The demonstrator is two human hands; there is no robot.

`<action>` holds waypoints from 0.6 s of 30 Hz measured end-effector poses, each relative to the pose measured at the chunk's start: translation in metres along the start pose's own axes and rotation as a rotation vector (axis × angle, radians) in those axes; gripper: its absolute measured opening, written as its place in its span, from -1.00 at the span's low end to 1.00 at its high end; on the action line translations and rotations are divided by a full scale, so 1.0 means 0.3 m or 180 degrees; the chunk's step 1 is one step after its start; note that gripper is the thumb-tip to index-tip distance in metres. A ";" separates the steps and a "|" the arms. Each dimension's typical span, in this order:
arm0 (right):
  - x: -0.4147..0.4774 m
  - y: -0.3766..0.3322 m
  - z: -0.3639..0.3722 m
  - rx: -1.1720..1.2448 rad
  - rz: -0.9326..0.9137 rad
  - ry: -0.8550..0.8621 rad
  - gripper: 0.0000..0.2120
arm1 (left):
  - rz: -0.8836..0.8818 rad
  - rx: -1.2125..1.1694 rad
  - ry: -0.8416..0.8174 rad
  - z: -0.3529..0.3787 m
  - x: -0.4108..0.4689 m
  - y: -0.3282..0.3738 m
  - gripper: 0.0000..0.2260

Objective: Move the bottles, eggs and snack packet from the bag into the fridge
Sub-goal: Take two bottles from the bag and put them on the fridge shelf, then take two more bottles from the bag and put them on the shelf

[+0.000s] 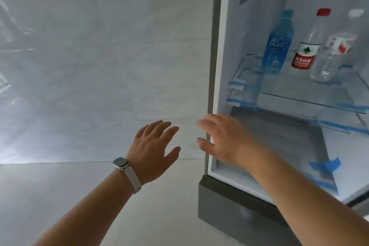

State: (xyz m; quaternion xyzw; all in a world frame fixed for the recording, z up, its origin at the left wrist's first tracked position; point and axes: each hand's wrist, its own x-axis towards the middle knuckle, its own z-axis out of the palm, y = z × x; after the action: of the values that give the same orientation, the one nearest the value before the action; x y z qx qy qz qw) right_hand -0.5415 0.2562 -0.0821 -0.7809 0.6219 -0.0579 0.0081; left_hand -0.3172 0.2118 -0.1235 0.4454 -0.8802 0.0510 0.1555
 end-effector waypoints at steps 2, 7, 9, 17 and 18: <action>0.030 -0.144 0.015 -0.0002 -0.0227 -0.0045 -0.49 | -0.0223 0.0034 0.0007 -0.048 -0.129 -0.101 -0.50; 0.083 -0.527 0.056 0.0058 -0.0697 -0.0090 -0.49 | -0.0752 0.0039 0.0175 -0.172 -0.476 -0.333 -0.53; 0.094 -0.700 0.077 0.0102 -0.0916 -0.0114 -0.40 | -0.0988 0.0102 0.0219 -0.225 -0.637 -0.420 -0.53; 0.101 -1.317 0.156 0.0159 -0.1906 -0.0175 -0.28 | -0.1963 0.0429 0.0425 -0.400 -1.236 -0.635 -0.55; 0.098 -1.387 0.162 0.0159 -0.2050 -0.0200 -0.28 | -0.2096 0.0457 0.0454 -0.418 -1.304 -0.650 -0.55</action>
State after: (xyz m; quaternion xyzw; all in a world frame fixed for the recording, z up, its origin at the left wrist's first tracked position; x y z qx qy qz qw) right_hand -0.1265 0.3189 -0.0929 -0.9385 0.3407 -0.0485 0.0278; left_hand 0.0844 0.4243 -0.1392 0.7108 -0.6703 0.0909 0.1930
